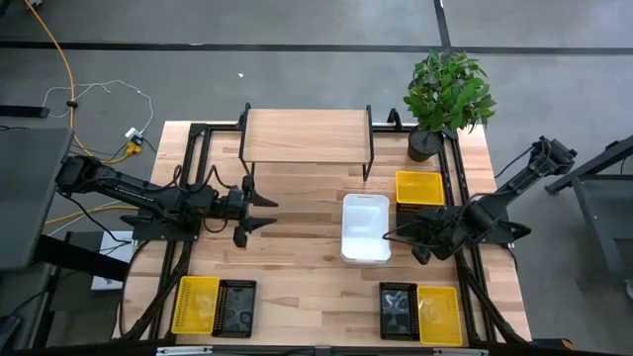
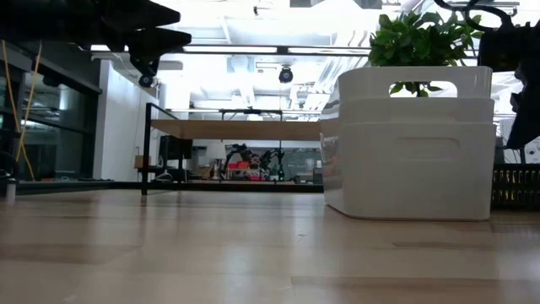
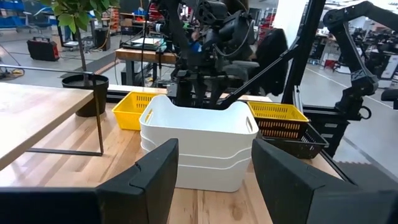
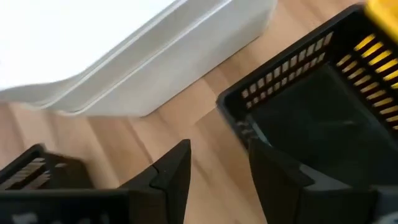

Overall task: Stack baskets on shelf by color
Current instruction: Stack the top right black bin on the bottom right black bin

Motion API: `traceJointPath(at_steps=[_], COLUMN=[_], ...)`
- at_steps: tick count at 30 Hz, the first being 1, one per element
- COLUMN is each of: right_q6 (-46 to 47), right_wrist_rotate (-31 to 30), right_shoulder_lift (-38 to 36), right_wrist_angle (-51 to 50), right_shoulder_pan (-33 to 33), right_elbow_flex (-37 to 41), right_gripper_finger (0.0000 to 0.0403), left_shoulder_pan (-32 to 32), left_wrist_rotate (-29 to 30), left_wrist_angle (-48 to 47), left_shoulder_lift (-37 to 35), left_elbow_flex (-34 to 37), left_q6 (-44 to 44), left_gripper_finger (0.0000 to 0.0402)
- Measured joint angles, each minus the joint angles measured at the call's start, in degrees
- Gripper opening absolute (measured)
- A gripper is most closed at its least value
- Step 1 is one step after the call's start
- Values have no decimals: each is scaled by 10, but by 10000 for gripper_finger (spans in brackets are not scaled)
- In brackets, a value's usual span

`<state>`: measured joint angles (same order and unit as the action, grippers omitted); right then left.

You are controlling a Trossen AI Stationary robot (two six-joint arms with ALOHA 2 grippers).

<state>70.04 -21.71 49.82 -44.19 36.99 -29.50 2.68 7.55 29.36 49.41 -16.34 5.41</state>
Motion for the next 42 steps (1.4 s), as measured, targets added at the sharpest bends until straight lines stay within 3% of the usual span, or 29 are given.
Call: traceJointPath(at_steps=[6, 12, 21, 35, 39, 42], right_q6=[-58, -81, -198, -211, -210, -200], right_wrist_rotate=[59, 32, 16, 14, 28, 48], right_shoulder_lift=[0, 0, 47, 150, 151, 150], right_wrist_angle=[57, 20, -7, -47, -46, -57], right_shoulder_pan=[0, -4, -8, -14, -14, -14], right_elbow_flex=[0, 0, 0, 0, 0, -3], right_gripper_finger=[149, 149, 149, 148, 118, 53], left_shoulder_pan=[0, 0, 0, 0, 0, 0], left_wrist_rotate=[6, 6, 7, 8, 8, 8], left_wrist_angle=[0, 0, 0, 0, 0, 0], left_shoulder_lift=[0, 0, 0, 0, 0, 0], left_elbow_flex=[0, 0, 0, 0, 0, 0], left_q6=[0, 0, 0, 0, -1, -1], left_gripper_finger=[193, 193, 193, 193, 193, 193])
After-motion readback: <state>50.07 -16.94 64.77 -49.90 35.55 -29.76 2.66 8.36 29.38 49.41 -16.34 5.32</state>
